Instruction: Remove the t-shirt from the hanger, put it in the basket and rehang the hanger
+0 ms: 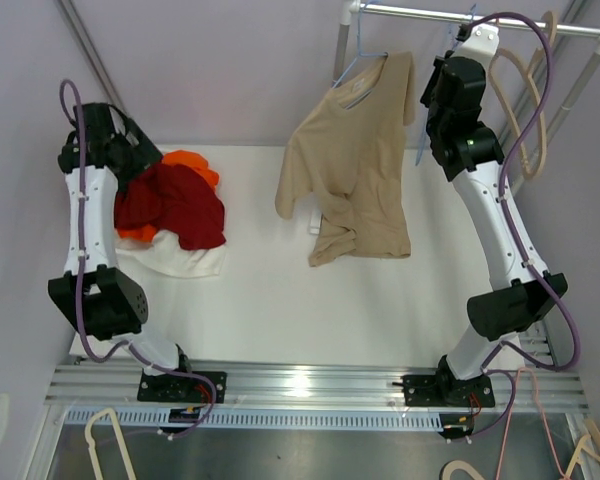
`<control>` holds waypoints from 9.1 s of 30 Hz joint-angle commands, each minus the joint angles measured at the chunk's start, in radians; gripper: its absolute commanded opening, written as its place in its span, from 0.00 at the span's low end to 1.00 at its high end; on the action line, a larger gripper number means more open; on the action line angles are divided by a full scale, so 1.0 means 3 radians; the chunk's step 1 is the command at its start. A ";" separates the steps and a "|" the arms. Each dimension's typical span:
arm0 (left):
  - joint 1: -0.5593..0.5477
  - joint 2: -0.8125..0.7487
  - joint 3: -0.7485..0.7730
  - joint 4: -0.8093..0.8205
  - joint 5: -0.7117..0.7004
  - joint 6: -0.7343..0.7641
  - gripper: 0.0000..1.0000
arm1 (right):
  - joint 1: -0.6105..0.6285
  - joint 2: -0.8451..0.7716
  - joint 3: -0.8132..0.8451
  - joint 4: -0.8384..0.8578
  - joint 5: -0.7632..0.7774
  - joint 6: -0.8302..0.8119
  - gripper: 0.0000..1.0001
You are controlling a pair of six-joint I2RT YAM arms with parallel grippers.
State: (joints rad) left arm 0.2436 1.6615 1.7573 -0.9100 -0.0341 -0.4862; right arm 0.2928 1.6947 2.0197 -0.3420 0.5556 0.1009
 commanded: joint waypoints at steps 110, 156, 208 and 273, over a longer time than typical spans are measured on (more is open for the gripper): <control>-0.3220 -0.1090 -0.0688 0.2471 0.0185 0.2101 0.99 | 0.0849 0.1177 0.1781 -0.0389 0.0515 -0.0040 0.06; -0.3220 -0.1090 -0.0785 0.2481 0.0129 0.2071 0.99 | 0.0624 0.0851 0.1209 0.0096 0.0035 -0.0285 0.00; -0.6125 -0.1220 -0.3102 0.5927 -0.2212 0.3758 0.99 | 0.2158 -0.1466 -0.0689 -0.0164 0.1252 0.0589 0.00; -0.6709 -0.0916 -0.2938 0.5071 -0.2562 0.2129 0.01 | 0.1493 -0.0668 0.0247 -0.0282 0.0689 0.0410 0.00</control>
State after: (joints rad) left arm -1.8565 1.3937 0.8913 0.7341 -0.9676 0.3878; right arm 0.7605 1.5295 2.0373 -0.4767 0.8009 0.1478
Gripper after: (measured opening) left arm 0.023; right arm 0.020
